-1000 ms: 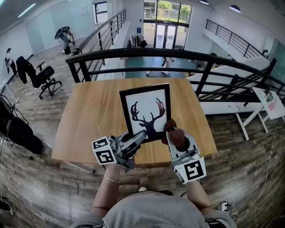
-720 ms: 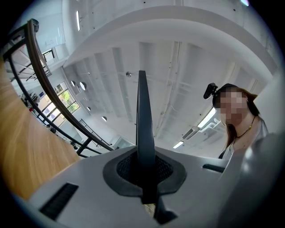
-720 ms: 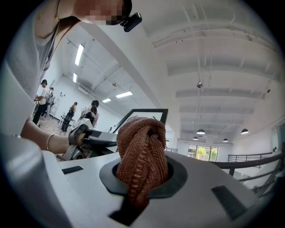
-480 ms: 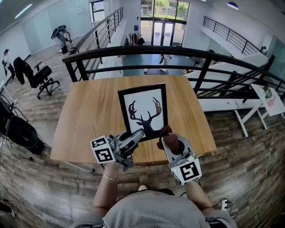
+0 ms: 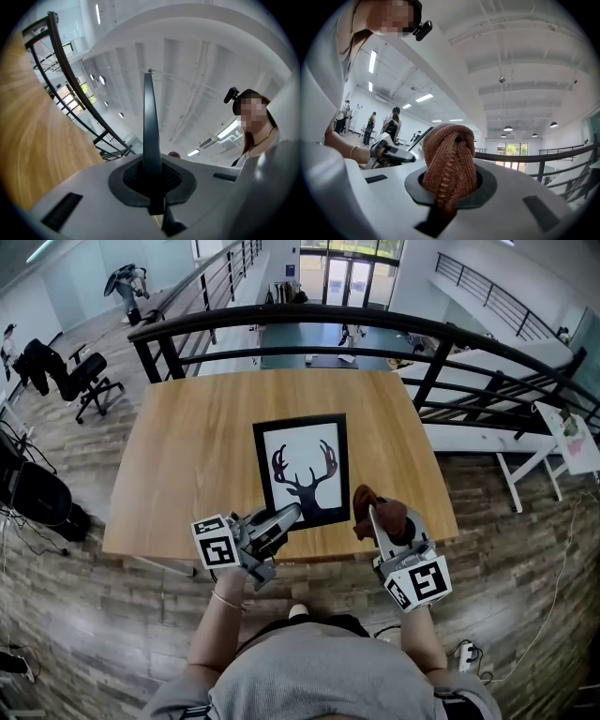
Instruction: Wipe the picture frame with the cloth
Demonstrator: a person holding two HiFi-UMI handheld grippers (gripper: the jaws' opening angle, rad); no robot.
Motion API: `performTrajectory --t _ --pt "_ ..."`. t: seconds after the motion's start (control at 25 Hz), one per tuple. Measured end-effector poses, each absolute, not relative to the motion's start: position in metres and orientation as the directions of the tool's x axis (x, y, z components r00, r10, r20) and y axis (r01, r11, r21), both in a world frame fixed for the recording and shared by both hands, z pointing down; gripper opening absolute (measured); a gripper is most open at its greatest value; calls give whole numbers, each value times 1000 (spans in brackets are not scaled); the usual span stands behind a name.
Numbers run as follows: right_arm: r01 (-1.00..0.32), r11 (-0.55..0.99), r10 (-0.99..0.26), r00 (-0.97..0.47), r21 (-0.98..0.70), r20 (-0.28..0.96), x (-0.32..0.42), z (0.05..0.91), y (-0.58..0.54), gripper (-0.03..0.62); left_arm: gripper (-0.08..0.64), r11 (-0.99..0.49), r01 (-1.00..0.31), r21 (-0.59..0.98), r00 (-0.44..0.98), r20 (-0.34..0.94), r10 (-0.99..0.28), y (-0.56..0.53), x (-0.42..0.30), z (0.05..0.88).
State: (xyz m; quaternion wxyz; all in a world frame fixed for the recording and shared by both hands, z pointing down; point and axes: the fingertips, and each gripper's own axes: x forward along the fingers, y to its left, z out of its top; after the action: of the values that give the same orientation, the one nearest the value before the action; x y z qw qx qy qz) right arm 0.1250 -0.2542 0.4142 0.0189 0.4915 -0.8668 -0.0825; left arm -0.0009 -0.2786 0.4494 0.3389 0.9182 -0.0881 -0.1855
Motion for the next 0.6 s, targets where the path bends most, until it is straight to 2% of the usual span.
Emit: performTrajectory --t 0.2,0.36,0.6 --pt "-859 486 -862 -502 159 -75 126 415 -254 46 15 -609 32 792 929 -248 -274 -256 -1 516" --pt "-855 506 -847 -517 113 -123 118 422 -244 46 15 -433 68 899 929 -215 -300 -235 1 573" --pt "-831 552 -828 -556 71 -73 107 446 -242 46 15 -224 102 969 924 -176 -340 -218 0 639"
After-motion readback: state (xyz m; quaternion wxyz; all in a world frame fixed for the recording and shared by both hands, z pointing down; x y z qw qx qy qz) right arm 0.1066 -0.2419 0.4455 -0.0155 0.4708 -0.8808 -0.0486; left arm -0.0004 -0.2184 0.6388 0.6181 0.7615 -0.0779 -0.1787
